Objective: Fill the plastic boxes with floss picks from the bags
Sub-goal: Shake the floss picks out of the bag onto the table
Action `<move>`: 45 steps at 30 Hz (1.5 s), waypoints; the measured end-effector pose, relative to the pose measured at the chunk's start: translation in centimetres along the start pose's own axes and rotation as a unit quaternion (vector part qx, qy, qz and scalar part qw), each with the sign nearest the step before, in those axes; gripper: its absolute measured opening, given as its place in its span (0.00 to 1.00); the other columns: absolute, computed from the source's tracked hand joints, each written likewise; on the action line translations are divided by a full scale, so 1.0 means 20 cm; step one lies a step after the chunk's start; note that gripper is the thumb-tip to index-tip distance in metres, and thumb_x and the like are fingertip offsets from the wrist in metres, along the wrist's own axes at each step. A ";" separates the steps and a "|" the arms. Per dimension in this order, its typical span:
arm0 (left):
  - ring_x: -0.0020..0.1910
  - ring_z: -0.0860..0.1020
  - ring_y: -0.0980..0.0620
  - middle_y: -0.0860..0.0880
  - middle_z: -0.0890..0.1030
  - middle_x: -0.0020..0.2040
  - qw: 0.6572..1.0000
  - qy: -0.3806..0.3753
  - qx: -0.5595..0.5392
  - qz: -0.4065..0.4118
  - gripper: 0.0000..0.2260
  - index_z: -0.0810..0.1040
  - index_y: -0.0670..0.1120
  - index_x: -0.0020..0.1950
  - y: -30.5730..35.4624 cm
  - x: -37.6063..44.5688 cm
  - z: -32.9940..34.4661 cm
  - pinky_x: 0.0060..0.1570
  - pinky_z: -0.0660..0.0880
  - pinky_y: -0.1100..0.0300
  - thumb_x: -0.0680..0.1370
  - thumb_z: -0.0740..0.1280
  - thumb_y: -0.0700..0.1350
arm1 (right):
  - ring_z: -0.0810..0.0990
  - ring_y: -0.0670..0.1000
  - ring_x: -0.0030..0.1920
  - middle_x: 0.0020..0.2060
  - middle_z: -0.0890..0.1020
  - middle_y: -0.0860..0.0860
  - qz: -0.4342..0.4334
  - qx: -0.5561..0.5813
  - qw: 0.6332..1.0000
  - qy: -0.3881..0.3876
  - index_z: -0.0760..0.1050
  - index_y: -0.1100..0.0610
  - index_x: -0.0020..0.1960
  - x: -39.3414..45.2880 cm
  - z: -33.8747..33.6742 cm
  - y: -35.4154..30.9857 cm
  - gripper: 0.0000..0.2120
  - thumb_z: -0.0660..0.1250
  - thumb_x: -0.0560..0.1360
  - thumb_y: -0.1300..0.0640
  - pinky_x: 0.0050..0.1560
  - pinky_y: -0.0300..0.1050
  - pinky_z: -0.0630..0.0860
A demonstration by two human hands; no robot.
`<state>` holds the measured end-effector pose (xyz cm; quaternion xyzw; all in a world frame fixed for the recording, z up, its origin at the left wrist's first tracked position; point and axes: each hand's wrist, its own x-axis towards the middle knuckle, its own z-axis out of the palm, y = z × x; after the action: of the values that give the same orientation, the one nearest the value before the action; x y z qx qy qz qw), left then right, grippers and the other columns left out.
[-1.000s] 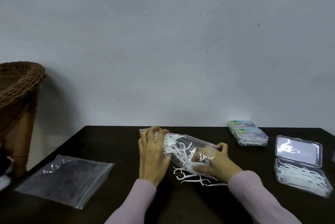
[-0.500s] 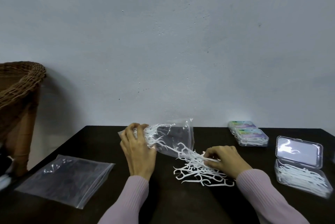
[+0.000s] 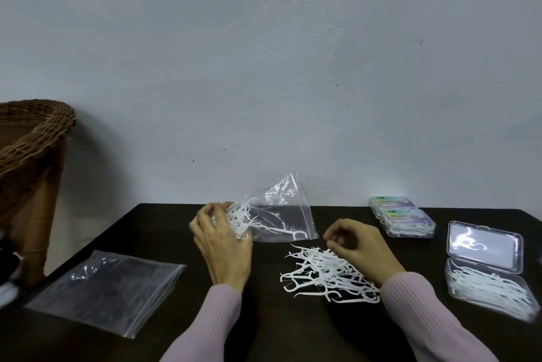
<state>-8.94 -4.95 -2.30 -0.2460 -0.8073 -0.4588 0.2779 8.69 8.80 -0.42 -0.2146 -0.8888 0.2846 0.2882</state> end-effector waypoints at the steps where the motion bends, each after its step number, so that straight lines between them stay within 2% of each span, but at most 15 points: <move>1: 0.61 0.64 0.44 0.41 0.70 0.61 1.000 -0.004 -0.006 0.005 0.28 0.73 0.41 0.61 0.00 -0.01 0.00 0.59 0.66 0.54 0.64 0.78 0.39 | 0.77 0.42 0.40 0.39 0.80 0.46 -0.014 0.037 0.999 0.026 0.77 0.48 0.42 0.00 -0.01 -0.02 0.09 0.70 0.71 0.62 0.46 0.37 0.76; 3: 0.61 0.64 0.45 0.41 0.70 0.60 0.999 -0.012 -0.013 0.027 0.27 0.73 0.42 0.60 0.02 -0.02 0.01 0.58 0.64 0.56 0.63 0.78 0.40 | 0.77 0.43 0.40 0.38 0.81 0.47 -0.035 0.086 0.995 0.043 0.79 0.50 0.43 -0.01 -0.02 -0.07 0.08 0.69 0.72 0.63 0.43 0.35 0.76; 6: 0.61 0.64 0.46 0.42 0.72 0.59 0.997 -0.022 -0.015 0.075 0.28 0.74 0.42 0.59 0.04 -0.05 0.02 0.59 0.64 0.55 0.61 0.79 0.41 | 0.79 0.44 0.41 0.42 0.82 0.45 -0.042 0.094 0.995 -0.009 0.78 0.44 0.45 -0.01 0.01 -0.10 0.11 0.68 0.73 0.60 0.45 0.35 0.77; 9: 0.61 0.63 0.49 0.43 0.72 0.59 0.994 -0.026 -0.013 0.103 0.30 0.75 0.44 0.59 0.05 -0.06 0.02 0.59 0.64 0.56 0.59 0.80 0.39 | 0.77 0.45 0.46 0.44 0.81 0.42 -0.016 0.015 0.999 -0.033 0.75 0.32 0.43 -0.01 0.05 -0.05 0.04 0.65 0.68 0.39 0.51 0.42 0.75; 11: 0.61 0.62 0.49 0.42 0.73 0.58 0.993 -0.025 -0.021 0.118 0.31 0.75 0.44 0.58 0.05 -0.07 0.02 0.59 0.64 0.55 0.57 0.81 0.37 | 0.73 0.47 0.52 0.47 0.79 0.42 0.012 -0.028 0.997 -0.071 0.72 0.28 0.43 -0.01 0.07 -0.02 0.07 0.62 0.65 0.33 0.57 0.47 0.69; 13: 0.61 0.62 0.50 0.43 0.73 0.58 0.991 -0.027 -0.033 0.125 0.32 0.76 0.45 0.58 0.06 -0.08 0.01 0.59 0.64 0.54 0.56 0.80 0.36 | 0.69 0.48 0.55 0.51 0.78 0.39 0.023 -0.051 0.994 -0.094 0.71 0.28 0.44 -0.01 0.08 -0.03 0.06 0.65 0.68 0.37 0.56 0.46 0.63; 16: 0.61 0.62 0.51 0.44 0.72 0.58 0.991 -0.027 -0.057 0.118 0.31 0.75 0.46 0.58 0.08 -0.09 0.01 0.61 0.65 0.52 0.57 0.79 0.34 | 0.70 0.42 0.55 0.47 0.80 0.34 0.001 -0.072 0.990 -0.118 0.69 0.31 0.46 -0.02 0.10 -0.06 0.08 0.67 0.70 0.40 0.52 0.44 0.57; 22: 0.61 0.62 0.50 0.44 0.72 0.58 0.990 -0.023 -0.064 0.124 0.31 0.75 0.47 0.58 0.09 -0.10 0.02 0.59 0.66 0.52 0.58 0.78 0.34 | 0.70 0.46 0.56 0.45 0.80 0.38 0.027 -0.094 0.986 -0.132 0.70 0.34 0.39 -0.03 0.13 -0.07 0.07 0.68 0.67 0.38 0.51 0.44 0.56; 25: 0.61 0.62 0.50 0.45 0.72 0.59 0.992 -0.012 -0.065 0.111 0.30 0.75 0.46 0.58 0.08 -0.08 0.02 0.60 0.66 0.52 0.59 0.79 0.35 | 0.70 0.41 0.48 0.43 0.78 0.38 0.035 -0.085 0.992 -0.091 0.69 0.34 0.38 -0.02 0.08 -0.09 0.07 0.67 0.71 0.42 0.53 0.44 0.56; 29: 0.62 0.63 0.48 0.44 0.71 0.60 0.997 0.001 -0.057 0.047 0.27 0.75 0.45 0.59 0.07 -0.06 0.00 0.60 0.64 0.56 0.62 0.78 0.37 | 0.69 0.36 0.40 0.36 0.74 0.37 0.068 -0.123 0.989 -0.052 0.70 0.37 0.40 -0.01 0.03 -0.06 0.06 0.65 0.74 0.46 0.54 0.43 0.56; 33: 0.65 0.61 0.46 0.43 0.69 0.64 0.997 -0.018 -0.031 -0.063 0.26 0.73 0.42 0.62 0.05 -0.04 0.00 0.64 0.63 0.53 0.66 0.76 0.39 | 0.71 0.41 0.45 0.39 0.75 0.38 0.125 -0.161 0.976 -0.076 0.75 0.40 0.50 -0.01 0.04 -0.04 0.05 0.65 0.75 0.49 0.59 0.46 0.58; 37: 0.65 0.62 0.45 0.42 0.69 0.64 0.996 -0.025 -0.016 -0.087 0.25 0.72 0.40 0.62 0.05 -0.03 -0.01 0.64 0.63 0.52 0.67 0.76 0.40 | 0.71 0.39 0.43 0.42 0.74 0.38 0.116 -0.169 0.976 -0.069 0.73 0.41 0.53 -0.02 0.04 -0.04 0.10 0.67 0.73 0.50 0.63 0.47 0.59; 39: 0.66 0.61 0.46 0.43 0.69 0.64 0.997 -0.031 -0.013 -0.076 0.26 0.72 0.41 0.62 0.05 -0.04 -0.01 0.64 0.63 0.53 0.67 0.76 0.41 | 0.72 0.38 0.40 0.41 0.75 0.39 0.080 -0.115 0.990 -0.016 0.74 0.43 0.48 -0.01 0.04 -0.05 0.09 0.69 0.72 0.55 0.61 0.43 0.66; 42: 0.64 0.62 0.48 0.45 0.70 0.63 0.999 -0.045 -0.006 -0.028 0.26 0.73 0.42 0.63 0.06 -0.06 0.00 0.62 0.63 0.57 0.68 0.75 0.43 | 0.75 0.42 0.36 0.37 0.79 0.44 0.024 0.052 0.996 0.063 0.77 0.47 0.41 -0.01 0.03 -0.09 0.10 0.70 0.71 0.63 0.41 0.30 0.73; 45: 0.61 0.63 0.51 0.47 0.72 0.60 0.997 -0.063 -0.014 0.039 0.25 0.74 0.44 0.61 0.07 -0.09 0.02 0.60 0.63 0.60 0.66 0.76 0.45 | 0.80 0.42 0.42 0.41 0.82 0.44 0.018 0.145 0.989 0.016 0.80 0.46 0.43 -0.01 0.03 -0.13 0.09 0.70 0.71 0.61 0.45 0.30 0.76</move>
<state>-6.85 -4.23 -2.76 -0.3097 -0.8064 -0.4428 0.2403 7.87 6.65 0.73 -0.1909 -0.8297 0.4118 0.3249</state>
